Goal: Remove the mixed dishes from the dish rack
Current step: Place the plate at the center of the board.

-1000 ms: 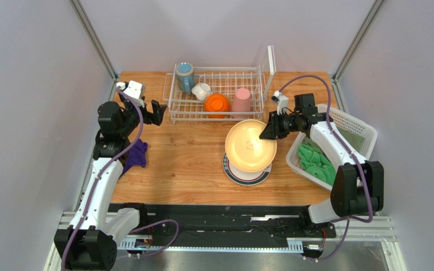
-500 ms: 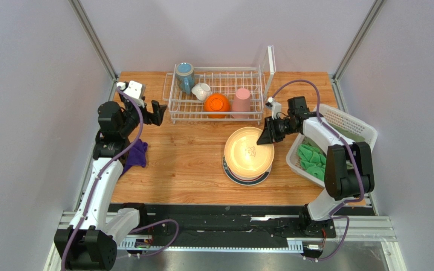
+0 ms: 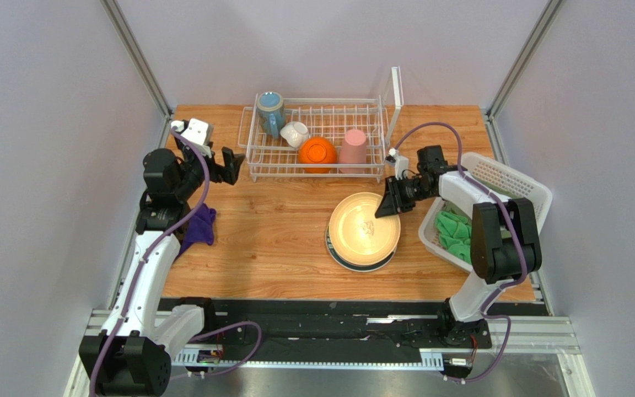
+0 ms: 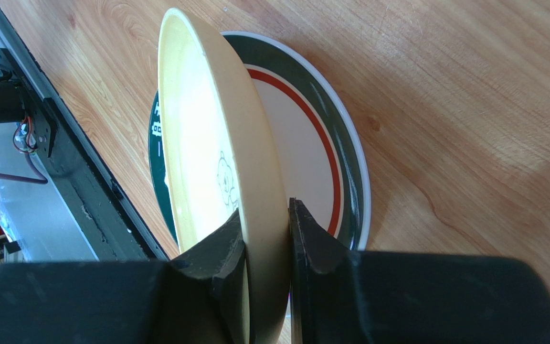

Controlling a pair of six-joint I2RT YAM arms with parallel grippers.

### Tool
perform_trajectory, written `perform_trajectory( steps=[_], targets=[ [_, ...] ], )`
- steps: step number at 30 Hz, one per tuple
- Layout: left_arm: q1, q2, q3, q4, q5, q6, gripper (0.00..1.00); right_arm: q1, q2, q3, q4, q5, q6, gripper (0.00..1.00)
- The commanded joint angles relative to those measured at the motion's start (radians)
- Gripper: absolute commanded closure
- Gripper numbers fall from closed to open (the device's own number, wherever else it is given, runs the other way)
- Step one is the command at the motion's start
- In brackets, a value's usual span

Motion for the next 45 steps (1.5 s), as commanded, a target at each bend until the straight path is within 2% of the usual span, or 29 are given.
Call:
perform_trajectory(
  steps=[1, 3, 10, 16, 27, 45],
  targets=[
    [0.004, -0.009, 0.011, 0.022, 0.02, -0.009, 0.02, -0.003, 0.003, 0.005, 0.011, -0.009, -0.02, 0.84],
    [0.004, -0.008, 0.012, 0.022, 0.022, -0.01, 0.02, -0.003, 0.005, 0.005, 0.01, -0.001, -0.02, 0.79],
    [0.004, -0.009, 0.011, 0.019, 0.023, -0.007, 0.02, -0.003, 0.003, 0.006, 0.007, 0.042, -0.016, 0.5],
    [0.006, -0.008, 0.012, 0.019, 0.028, -0.008, 0.02, -0.003, -0.015, 0.0, 0.013, 0.105, -0.01, 0.37],
    [0.004, -0.012, 0.011, 0.019, 0.034, -0.01, 0.02, -0.001, -0.052, -0.015, 0.034, 0.235, 0.013, 0.37],
    [0.004, -0.011, 0.01, 0.022, 0.037, -0.01, 0.02, 0.034, -0.119, -0.014, 0.036, 0.275, 0.012, 0.37]
  ],
)
